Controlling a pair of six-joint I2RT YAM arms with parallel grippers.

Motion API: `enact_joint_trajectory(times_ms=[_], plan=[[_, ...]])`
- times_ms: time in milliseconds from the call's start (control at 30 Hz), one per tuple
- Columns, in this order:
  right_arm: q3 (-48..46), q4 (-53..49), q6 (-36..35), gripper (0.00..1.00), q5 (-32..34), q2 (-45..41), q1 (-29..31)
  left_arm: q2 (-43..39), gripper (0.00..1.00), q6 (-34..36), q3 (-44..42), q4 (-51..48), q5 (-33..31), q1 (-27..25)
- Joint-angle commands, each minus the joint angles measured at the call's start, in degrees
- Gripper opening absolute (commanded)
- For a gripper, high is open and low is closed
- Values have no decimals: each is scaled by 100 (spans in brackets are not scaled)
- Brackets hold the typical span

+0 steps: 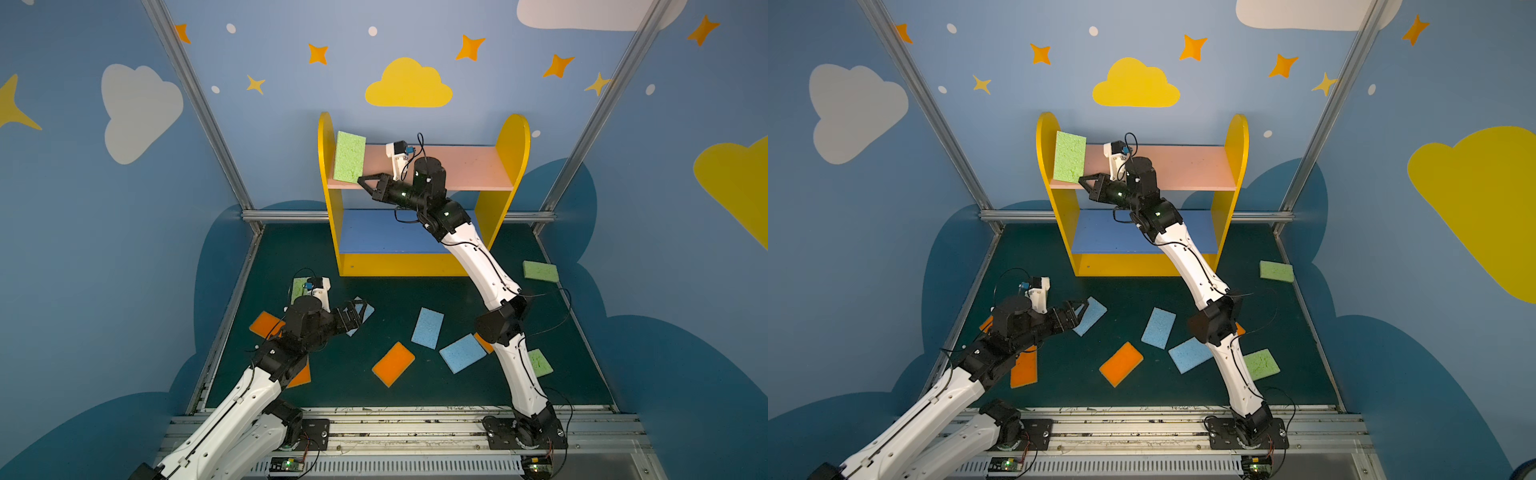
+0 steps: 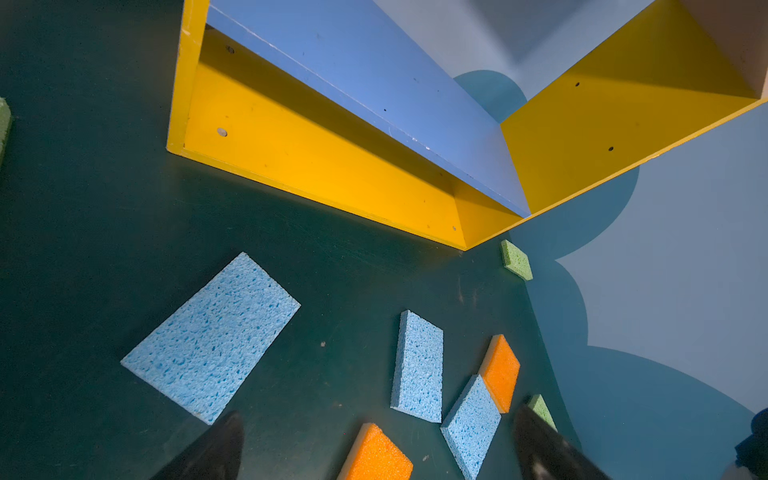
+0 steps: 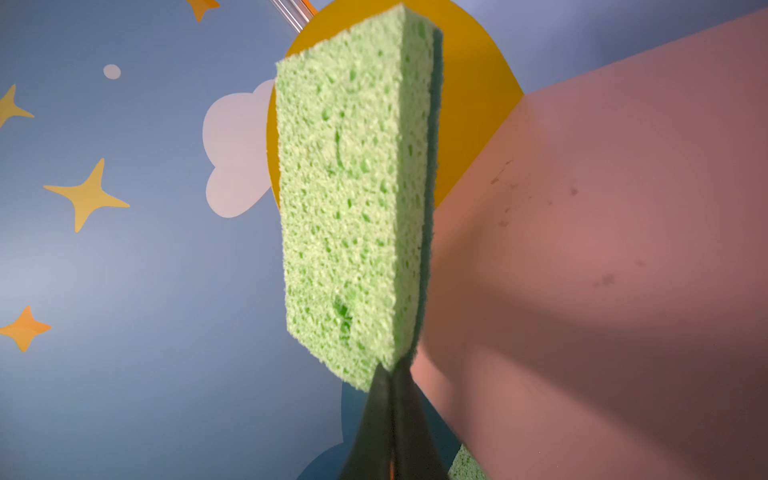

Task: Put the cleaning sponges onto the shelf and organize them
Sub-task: 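Lower the green sponge onto the pink shelf and open the right gripper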

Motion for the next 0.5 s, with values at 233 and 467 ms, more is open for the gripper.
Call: enact_joint_trajectory(times_ms=[233, 467], plan=[[306, 430, 238, 0, 54, 340, 3, -28, 99, 136, 30, -141, -43, 10], [279, 301, 115, 0, -11, 353, 91, 15, 99, 111, 21, -119, -39, 14]])
